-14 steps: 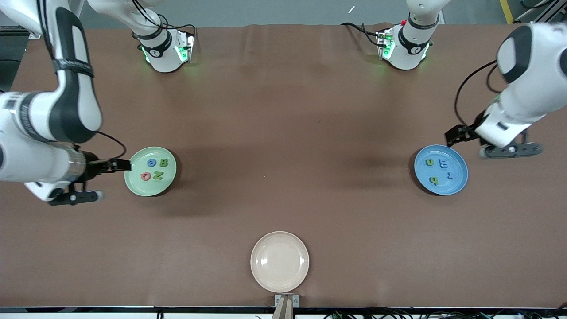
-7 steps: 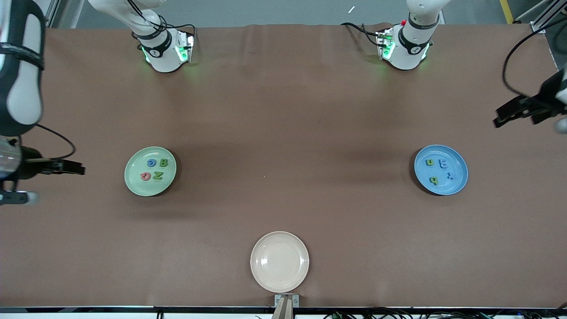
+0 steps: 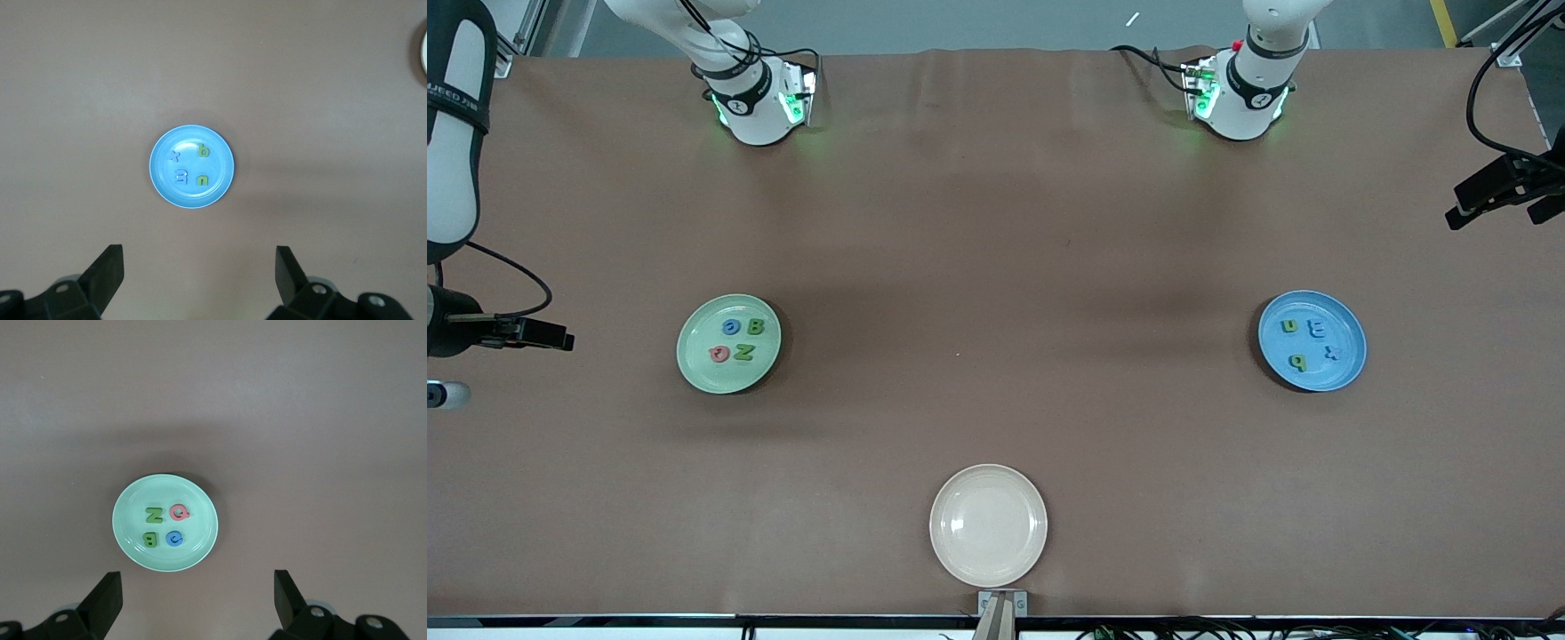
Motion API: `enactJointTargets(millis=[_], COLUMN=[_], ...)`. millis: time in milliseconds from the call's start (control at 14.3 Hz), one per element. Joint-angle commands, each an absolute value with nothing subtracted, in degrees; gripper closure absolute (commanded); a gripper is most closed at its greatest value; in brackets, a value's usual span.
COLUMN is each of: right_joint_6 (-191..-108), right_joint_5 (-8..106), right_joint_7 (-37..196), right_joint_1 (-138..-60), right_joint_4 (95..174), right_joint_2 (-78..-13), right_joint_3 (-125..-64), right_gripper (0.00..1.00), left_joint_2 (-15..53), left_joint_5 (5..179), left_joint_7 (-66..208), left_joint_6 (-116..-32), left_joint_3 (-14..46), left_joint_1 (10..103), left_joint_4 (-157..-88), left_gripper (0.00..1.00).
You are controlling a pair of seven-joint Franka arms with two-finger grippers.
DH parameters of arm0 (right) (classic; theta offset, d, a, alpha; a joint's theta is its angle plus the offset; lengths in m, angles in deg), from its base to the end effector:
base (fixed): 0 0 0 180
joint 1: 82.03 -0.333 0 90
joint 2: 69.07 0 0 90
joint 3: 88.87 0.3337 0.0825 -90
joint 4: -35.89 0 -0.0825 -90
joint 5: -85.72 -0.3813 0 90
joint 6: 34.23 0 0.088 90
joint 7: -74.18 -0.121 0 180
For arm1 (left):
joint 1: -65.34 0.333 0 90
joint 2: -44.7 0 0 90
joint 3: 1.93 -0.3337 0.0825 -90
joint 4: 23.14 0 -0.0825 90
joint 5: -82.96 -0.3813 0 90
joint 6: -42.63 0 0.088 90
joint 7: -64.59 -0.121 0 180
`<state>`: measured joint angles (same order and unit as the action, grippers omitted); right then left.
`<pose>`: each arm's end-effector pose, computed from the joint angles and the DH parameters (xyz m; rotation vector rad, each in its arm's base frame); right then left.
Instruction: Sort upper and lower case letters into plates
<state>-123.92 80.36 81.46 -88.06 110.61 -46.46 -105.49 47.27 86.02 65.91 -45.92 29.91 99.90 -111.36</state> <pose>0.6580 -0.0762 0.5189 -3.1345 0.0754 0.1868 0.5377 0.0114 0.6612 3.1099 0.1057 0.0688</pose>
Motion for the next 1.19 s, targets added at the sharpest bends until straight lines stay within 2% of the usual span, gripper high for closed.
enactJointTargets(millis=[0, 628, 1047, 1117], right_joint_6=[-123.0, -120.1, -121.2, -121.4], right_joint_5=[81.1, 80.9, 80.8, 80.8], right_joint_7=[80.4, 81.0, 81.0, 81.0], right_joint_1=[-87.8, -89.6, -87.9, -86.5], right_joint_4=[108.0, 109.6, 117.1, 118.6], right_joint_2=[-45.9, -46.7, -53.1, -54.6], right_joint_3=[-105.0, -104.7, -103.5, -101.5], right_gripper=[0.00, 0.00, 0.00, 0.00], left_joint_2=[46.1, 43.8, 42.5, 42.5], left_joint_5=[87.7, 88.1, 87.5, 87.4], left_joint_7=[65.7, 66.3, 66.2, 66.3], left_joint_6=[-45.2, -48.3, -48.4, -48.5], left_joint_3=[30.3, 30.1, 29.6, 29.0], left_joint_1=[99.8, 100.1, 99.4, 97.8], left_joint_4=[-109.4, -109.3, -109.3, -109.2], left_gripper=[0.00, 0.00, 0.00, 0.00])
